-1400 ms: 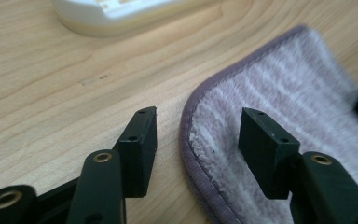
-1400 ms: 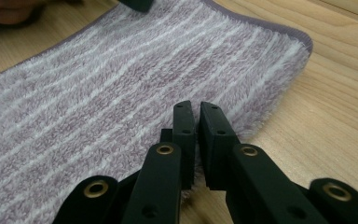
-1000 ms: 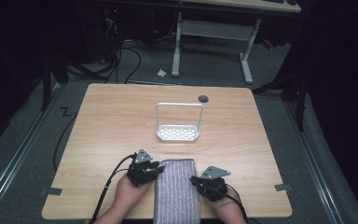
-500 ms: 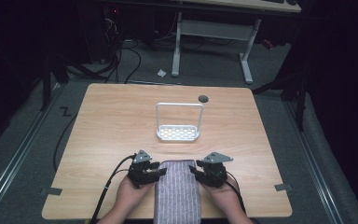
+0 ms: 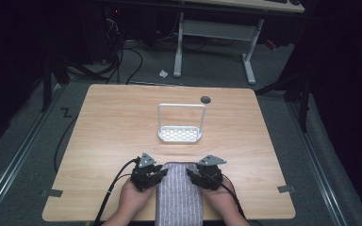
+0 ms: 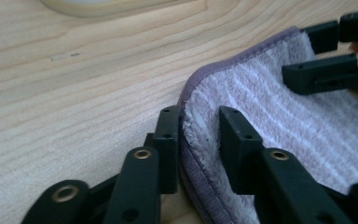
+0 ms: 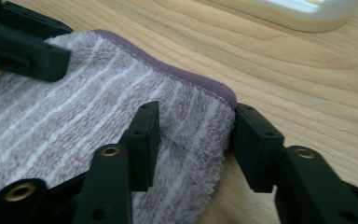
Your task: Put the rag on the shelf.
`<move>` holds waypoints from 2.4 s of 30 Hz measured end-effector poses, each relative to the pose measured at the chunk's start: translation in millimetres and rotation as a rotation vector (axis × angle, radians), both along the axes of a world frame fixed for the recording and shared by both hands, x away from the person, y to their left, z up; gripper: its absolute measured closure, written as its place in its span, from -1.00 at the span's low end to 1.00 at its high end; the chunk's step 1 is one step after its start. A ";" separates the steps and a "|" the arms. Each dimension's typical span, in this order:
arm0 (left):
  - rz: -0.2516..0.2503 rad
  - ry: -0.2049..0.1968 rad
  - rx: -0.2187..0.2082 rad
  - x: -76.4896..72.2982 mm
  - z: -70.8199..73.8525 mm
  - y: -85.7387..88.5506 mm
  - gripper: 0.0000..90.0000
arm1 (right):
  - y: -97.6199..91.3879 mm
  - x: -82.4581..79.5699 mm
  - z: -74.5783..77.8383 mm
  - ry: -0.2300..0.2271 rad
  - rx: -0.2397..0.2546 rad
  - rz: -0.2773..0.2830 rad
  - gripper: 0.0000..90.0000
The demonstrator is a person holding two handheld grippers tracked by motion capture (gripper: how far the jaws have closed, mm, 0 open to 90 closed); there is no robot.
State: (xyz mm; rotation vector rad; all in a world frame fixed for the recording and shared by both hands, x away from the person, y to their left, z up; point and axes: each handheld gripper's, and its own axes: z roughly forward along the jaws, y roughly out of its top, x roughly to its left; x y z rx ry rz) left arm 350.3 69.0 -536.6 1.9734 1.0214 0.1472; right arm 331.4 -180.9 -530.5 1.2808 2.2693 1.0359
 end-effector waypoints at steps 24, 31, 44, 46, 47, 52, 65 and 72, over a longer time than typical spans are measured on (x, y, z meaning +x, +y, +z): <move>0.055 -0.123 -0.066 -20.2 10.3 13.8 0.77 | 9.4 -17.7 15.6 -0.134 0.078 0.020 0.85; 0.067 -0.182 -0.110 -21.8 25.7 14.1 0.77 | 15.1 -20.9 26.6 -0.227 0.089 0.002 0.85; 0.089 -0.331 -0.162 -31.2 66.7 8.6 0.77 | 8.8 -25.8 62.2 -0.387 0.124 -0.027 0.85; 0.090 -0.350 -0.165 -32.1 70.8 7.5 0.77 | 8.9 -27.0 65.6 -0.403 0.128 -0.029 0.85; 0.089 -0.356 -0.167 -32.0 73.2 7.0 0.77 | 9.0 -27.3 67.9 -0.410 0.130 -0.028 0.85; 0.091 -0.394 -0.173 -30.5 86.9 6.5 0.77 | 7.7 -24.8 82.2 -0.454 0.135 -0.030 0.85; 0.101 -0.487 -0.205 -20.0 123.8 7.6 0.77 | 7.0 -15.3 113.5 -0.515 0.199 -0.050 0.85; 0.095 -0.557 -0.224 -12.1 155.8 4.5 0.77 | 5.3 -10.1 142.9 -0.562 0.225 -0.053 0.85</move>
